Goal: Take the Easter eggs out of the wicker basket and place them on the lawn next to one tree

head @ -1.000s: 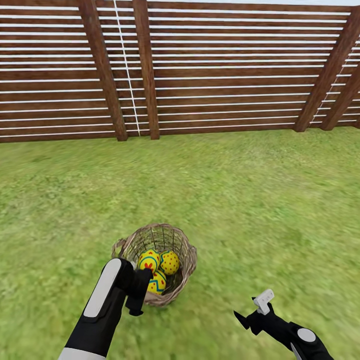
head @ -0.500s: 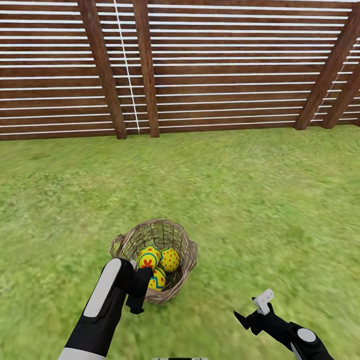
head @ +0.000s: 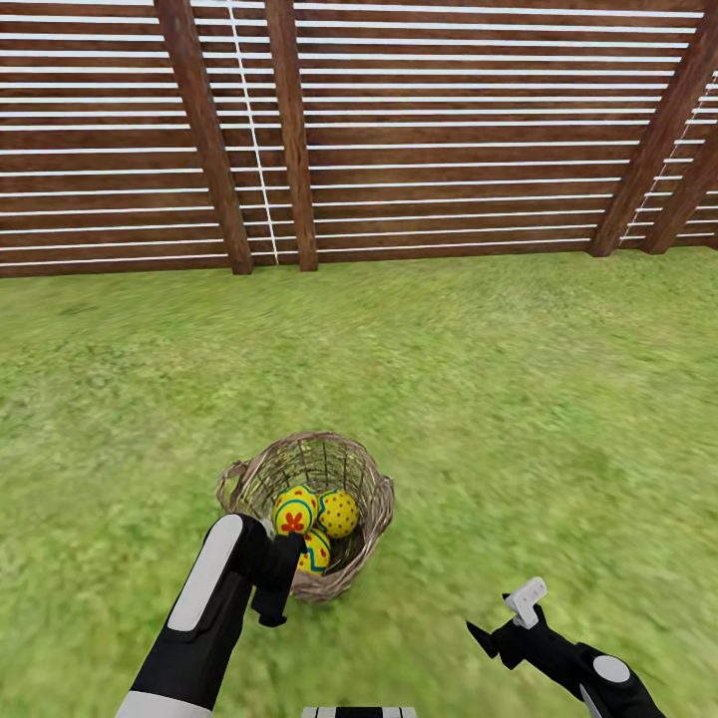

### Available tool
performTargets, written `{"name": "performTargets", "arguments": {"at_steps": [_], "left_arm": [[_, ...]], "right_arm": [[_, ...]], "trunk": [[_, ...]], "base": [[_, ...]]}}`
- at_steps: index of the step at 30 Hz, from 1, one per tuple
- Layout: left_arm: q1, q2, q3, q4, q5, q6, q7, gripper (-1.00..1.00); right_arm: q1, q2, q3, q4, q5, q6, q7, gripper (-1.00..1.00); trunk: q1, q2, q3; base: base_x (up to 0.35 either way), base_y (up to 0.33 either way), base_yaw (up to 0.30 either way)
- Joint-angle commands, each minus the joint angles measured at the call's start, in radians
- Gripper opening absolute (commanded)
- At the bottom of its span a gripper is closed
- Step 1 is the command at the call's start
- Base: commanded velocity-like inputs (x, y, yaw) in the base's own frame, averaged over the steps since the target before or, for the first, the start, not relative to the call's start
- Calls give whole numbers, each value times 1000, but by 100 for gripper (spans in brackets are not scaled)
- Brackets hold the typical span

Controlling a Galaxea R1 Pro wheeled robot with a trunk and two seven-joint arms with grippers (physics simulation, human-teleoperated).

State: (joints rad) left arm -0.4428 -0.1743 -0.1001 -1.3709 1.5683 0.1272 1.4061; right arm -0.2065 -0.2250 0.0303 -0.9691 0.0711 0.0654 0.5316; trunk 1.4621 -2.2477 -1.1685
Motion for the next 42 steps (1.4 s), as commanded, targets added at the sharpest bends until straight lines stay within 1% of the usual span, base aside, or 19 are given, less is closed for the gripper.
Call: {"name": "performTargets", "arguments": {"at_steps": [1,7,11,16,25,41,42], "left_arm": [[-1,0,0,-1,0,11,6,100],[-3,0,-2,8,-2,11,17,100],[-13,0,-23,14,-3,11,25,100],[-16,0,-32,16,-4,11,29,100],[-16,0,-33,18,-5,11,34,100],[-16,0,-33,14,-5,11,34,100],[-16,0,-33,12,-5,11,34,100]], "right_arm": [[0,0,0,1,7,4,2,100],[0,0,0,7,7,4,2,100],[0,0,0,7,7,3,2,100],[0,0,0,9,7,2,2,100],[0,0,0,16,9,2,1,100],[0,0,0,17,10,2,1,100],[0,0,0,17,10,2,1,100]], "trunk": [[0,0,-1],[0,0,-1],[0,0,-1],[0,0,-1],[0,0,-1],[0,0,-1],[4,-7,-4]], "base": [[0,0,0],[0,0,0],[0,0,0],[0,0,0],[107,-23,0],[5,-2,0],[0,0,0]]}}
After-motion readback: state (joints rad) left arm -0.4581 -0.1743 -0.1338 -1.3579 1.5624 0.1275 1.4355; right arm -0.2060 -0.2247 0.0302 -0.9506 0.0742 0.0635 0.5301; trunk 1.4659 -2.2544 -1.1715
